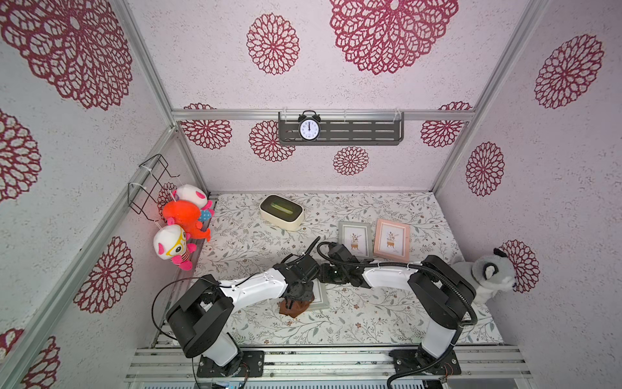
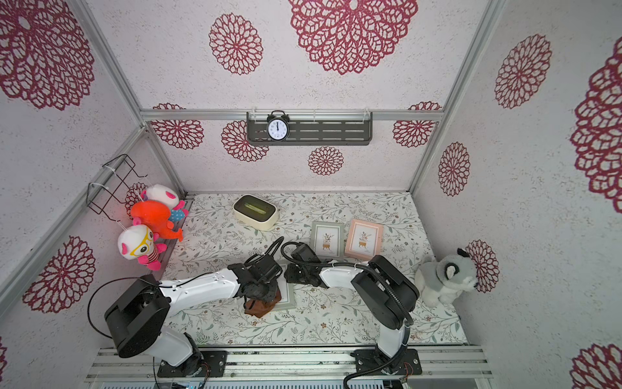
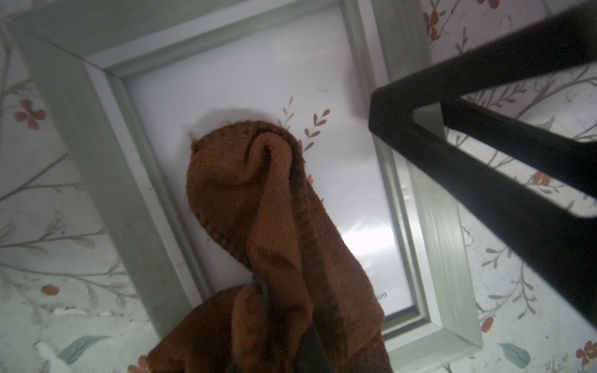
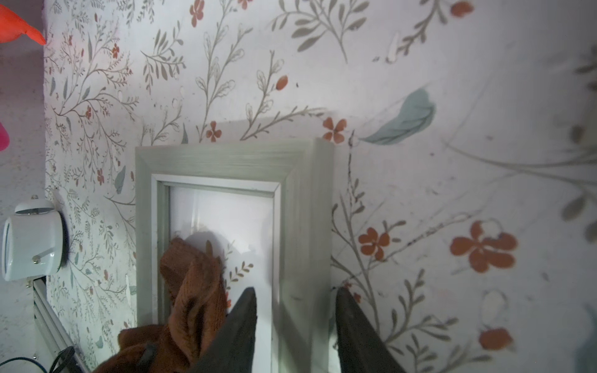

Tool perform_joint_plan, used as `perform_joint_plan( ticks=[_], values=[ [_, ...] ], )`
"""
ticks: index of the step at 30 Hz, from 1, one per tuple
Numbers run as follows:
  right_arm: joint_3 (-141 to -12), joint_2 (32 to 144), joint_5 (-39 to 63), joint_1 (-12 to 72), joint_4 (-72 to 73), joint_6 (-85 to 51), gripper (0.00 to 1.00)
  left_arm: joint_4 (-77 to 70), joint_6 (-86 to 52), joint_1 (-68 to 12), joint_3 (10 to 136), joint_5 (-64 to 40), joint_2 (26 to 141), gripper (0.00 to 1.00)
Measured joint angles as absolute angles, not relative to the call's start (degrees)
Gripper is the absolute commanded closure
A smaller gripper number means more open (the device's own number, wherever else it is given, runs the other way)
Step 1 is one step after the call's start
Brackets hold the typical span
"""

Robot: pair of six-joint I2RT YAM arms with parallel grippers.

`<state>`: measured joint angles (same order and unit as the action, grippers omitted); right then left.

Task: Wipe the picture frame with a cloth
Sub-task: Wipe the dirt from the picture frame.

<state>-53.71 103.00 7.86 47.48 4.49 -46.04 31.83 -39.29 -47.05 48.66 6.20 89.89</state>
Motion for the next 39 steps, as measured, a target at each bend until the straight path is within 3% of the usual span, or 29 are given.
perform_joint_plan(
  ticks=[9,16,24,39],
  values=[
    [-62.87,108.57,5.74,47.48,-2.24,-44.56,0.69,29.17,-37.71,-45.47,47.18,5.17,89.12,1.0],
    [-63.02,108.75,4.49,47.24,-2.44,-44.69,0.76,27.7,-36.67,-44.58,45.39,5.15,85.01,1.0],
    [-59.79,106.98,2.96,47.05,0.38,-46.24,0.78,29.74,-35.99,-44.45,47.42,5.45,78.24,1.0],
    [-55.22,103.09,0.97,46.87,1.43,-49.78,0.79,29.19,-40.14,-47.55,46.37,-3.77,79.26,1.0]
  ],
)
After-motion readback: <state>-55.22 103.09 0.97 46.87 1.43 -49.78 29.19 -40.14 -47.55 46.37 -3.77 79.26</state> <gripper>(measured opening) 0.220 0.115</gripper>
